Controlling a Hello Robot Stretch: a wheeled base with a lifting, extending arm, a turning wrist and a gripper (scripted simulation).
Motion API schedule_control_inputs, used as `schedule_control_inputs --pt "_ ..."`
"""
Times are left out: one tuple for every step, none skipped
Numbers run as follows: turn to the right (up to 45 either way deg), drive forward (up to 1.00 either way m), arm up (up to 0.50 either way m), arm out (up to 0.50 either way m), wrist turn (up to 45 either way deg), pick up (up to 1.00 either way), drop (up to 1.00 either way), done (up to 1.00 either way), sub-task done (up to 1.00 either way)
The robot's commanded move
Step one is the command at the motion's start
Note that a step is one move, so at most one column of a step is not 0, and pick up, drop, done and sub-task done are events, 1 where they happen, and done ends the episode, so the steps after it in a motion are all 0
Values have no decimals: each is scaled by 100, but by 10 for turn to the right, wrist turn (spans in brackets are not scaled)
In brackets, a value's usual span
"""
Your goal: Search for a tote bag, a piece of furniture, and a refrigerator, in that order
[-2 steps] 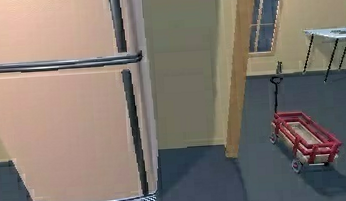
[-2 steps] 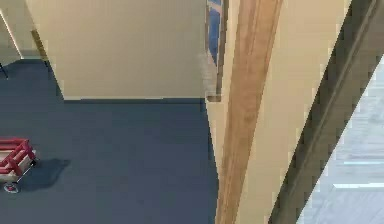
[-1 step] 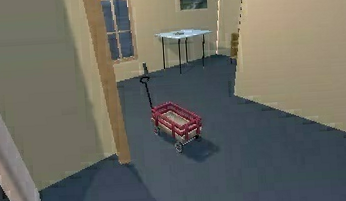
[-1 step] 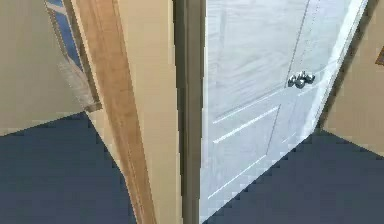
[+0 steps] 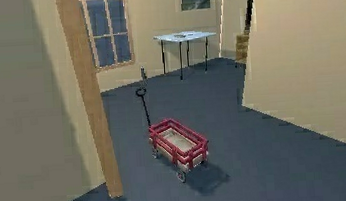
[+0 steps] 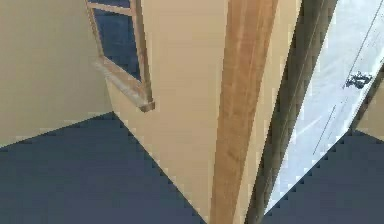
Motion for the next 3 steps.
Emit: schedule_control_inputs --pt "390 0 0 0 0 0 0 0 0" --pt "0 100 0 0 0 0 0 0 0" --pt "0 55 0 0 0 0 0 0 0"
